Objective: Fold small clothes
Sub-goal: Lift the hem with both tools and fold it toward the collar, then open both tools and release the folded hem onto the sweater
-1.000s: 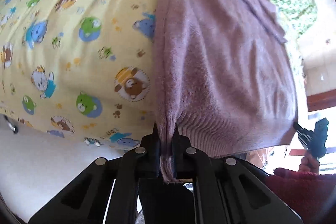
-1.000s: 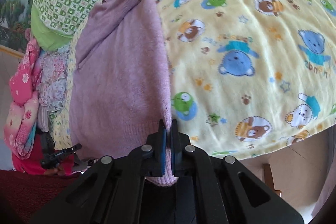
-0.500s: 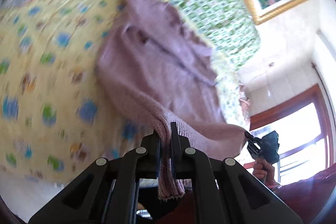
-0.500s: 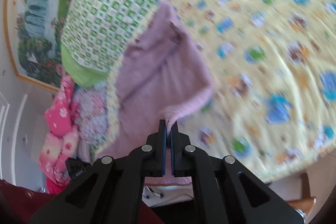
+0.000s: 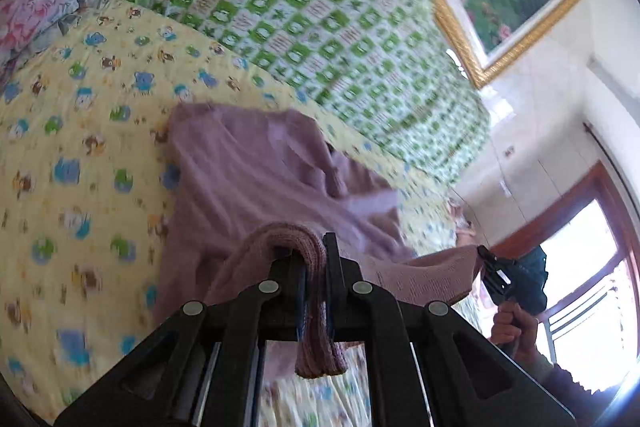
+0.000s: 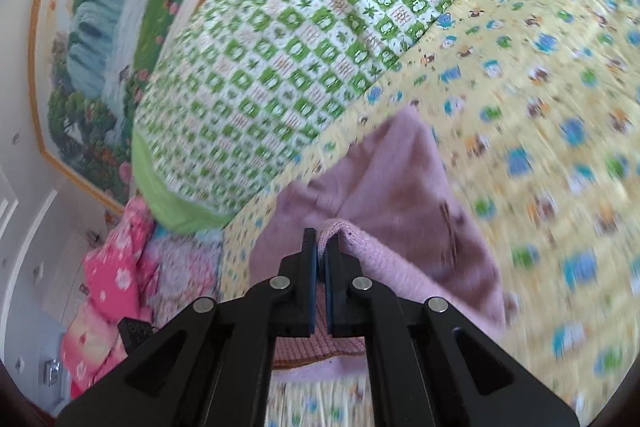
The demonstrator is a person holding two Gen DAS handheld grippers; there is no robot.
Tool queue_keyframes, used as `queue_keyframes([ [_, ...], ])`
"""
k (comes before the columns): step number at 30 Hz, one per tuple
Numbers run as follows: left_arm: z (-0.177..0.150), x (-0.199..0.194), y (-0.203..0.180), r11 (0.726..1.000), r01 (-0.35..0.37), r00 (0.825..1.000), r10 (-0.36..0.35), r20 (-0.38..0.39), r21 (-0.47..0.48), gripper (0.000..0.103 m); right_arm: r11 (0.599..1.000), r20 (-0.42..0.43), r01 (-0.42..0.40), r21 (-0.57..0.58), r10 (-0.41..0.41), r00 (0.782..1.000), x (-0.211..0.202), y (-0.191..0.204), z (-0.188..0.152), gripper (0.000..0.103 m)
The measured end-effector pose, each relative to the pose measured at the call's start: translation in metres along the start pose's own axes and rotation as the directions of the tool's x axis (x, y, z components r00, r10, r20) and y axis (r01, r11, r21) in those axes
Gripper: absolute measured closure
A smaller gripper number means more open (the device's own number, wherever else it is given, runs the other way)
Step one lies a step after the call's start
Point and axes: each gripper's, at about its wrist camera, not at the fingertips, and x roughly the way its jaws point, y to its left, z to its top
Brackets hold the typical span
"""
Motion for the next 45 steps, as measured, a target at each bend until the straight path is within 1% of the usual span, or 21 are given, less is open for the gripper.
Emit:
queue_keyframes([
  [7, 0.059, 0.083, 0.029, 0.992, -0.121, 0.992, 0.121, -0.019, -0.031, 0.098, 0.995, -0.062, 0.095, 0.007, -0.095, 0.994, 0.100, -0.026, 0.067, 0.099],
  [10, 0.071, 0.116, 0.048, 0.982, -0.182, 0.983, 0.180, -0.046, -0.051, 0.098, 0.991, -0.110, 0.130, -0.018, -0.131, 0.985, 0.139, -0.036, 0.083, 0.099],
  [12, 0.077, 0.132, 0.062, 0.969, -0.237, 0.971, 0.233, -0.059, -0.073, 0.098, 0.987, -0.135, 0.160, 0.004, -0.158, 0.978, 0.163, -0.050, 0.091, 0.098],
  [15, 0.082, 0.144, 0.076, 0.957, -0.270, 0.962, 0.264, -0.064, -0.109, 0.096, 0.980, -0.156, 0.194, 0.033, -0.186, 0.970, 0.182, -0.067, 0.099, 0.095],
  [17, 0.083, 0.145, 0.077, 0.953, -0.284, 0.958, 0.279, -0.061, -0.105, 0.095, 0.980, -0.165, 0.193, 0.053, -0.182, 0.969, 0.185, -0.074, 0.101, 0.092],
  [19, 0.083, 0.142, 0.072, 0.945, -0.313, 0.950, 0.309, -0.051, -0.093, 0.091, 0.980, -0.163, 0.188, 0.066, -0.175, 0.971, 0.182, -0.081, 0.104, 0.077],
  [22, 0.079, 0.128, 0.061, 0.932, -0.351, 0.937, 0.350, -0.024, -0.090, 0.083, 0.978, -0.116, 0.186, 0.091, -0.175, 0.978, 0.164, -0.086, 0.108, 0.060],
  [24, 0.077, 0.116, 0.050, 0.921, -0.381, 0.924, 0.383, 0.016, -0.084, 0.070, 0.981, -0.093, 0.160, 0.105, -0.151, 0.984, 0.151, -0.087, 0.111, 0.059],
  [26, 0.075, 0.099, 0.038, 0.909, -0.407, 0.908, 0.413, 0.069, -0.087, 0.065, 0.987, -0.090, 0.141, 0.079, -0.134, 0.987, 0.142, -0.081, 0.114, 0.059],
  [28, 0.069, 0.085, 0.023, 0.924, -0.375, 0.918, 0.382, 0.107, -0.080, 0.065, 0.993, -0.102, 0.112, 0.031, -0.109, 0.989, 0.136, -0.069, 0.112, 0.059],
  [29, 0.065, 0.084, 0.015, 0.936, -0.347, 0.930, 0.352, 0.105, -0.063, 0.065, 0.996, -0.122, 0.086, -0.016, -0.087, 0.989, 0.134, -0.057, 0.108, 0.059],
  [30, 0.057, 0.090, 0.003, 0.953, -0.303, 0.951, 0.303, 0.067, -0.010, 0.065, 0.996, -0.147, 0.051, -0.067, -0.060, 0.987, 0.134, -0.044, 0.101, 0.059],
  [32, 0.043, 0.107, -0.014, 0.963, -0.254, 0.966, 0.257, -0.024, 0.085, 0.065, 0.979, -0.233, -0.028, -0.201, -0.020, 0.972, 0.140, -0.015, 0.077, 0.059],
  [33, 0.033, 0.118, -0.022, 0.965, -0.228, 0.968, 0.239, -0.082, 0.130, 0.065, 0.965, -0.273, -0.061, -0.255, -0.012, 0.962, 0.143, -0.004, 0.066, 0.059],
  [34, 0.021, 0.129, -0.029, 0.967, -0.190, 0.967, 0.214, -0.140, 0.169, 0.065, 0.934, -0.337, -0.114, -0.338, -0.007, 0.942, 0.149, 0.014, 0.044, 0.059],
  [35, 0.012, 0.137, -0.033, 0.967, -0.164, 0.965, 0.198, -0.174, 0.193, 0.065, 0.913, -0.371, -0.139, -0.384, -0.014, 0.929, 0.153, 0.024, 0.030, 0.059],
  [36, 0.002, 0.148, -0.036, 0.965, -0.141, 0.959, 0.189, -0.211, 0.222, 0.065, 0.880, -0.421, -0.179, -0.439, -0.026, 0.907, 0.160, 0.036, 0.009, 0.059],
  [38, -0.010, 0.160, -0.036, 0.963, -0.118, 0.951, 0.180, -0.252, 0.243, 0.065, 0.861, -0.477, -0.216, -0.461, -0.035, 0.878, 0.171, 0.043, -0.015, 0.059],
  [41, -0.021, 0.178, -0.030, 0.964, -0.074, 0.936, 0.155, -0.315, 0.254, 0.064, 0.872, -0.561, -0.247, -0.422, -0.037, 0.827, 0.195, 0.040, -0.038, 0.059],
  [43, -0.026, 0.190, -0.028, 0.946, -0.079, 0.924, 0.188, -0.333, 0.314, 0.064, 0.867, -0.587, -0.238, -0.438, -0.075, 0.806, 0.214, 0.036, -0.048, 0.059],
  [45, -0.026, 0.201, -0.020, 0.937, -0.080, 0.917, 0.203, -0.343, 0.341, 0.065, 0.863, -0.586, -0.200, -0.464, -0.129, 0.800, 0.230, 0.026, -0.051, 0.059],
])
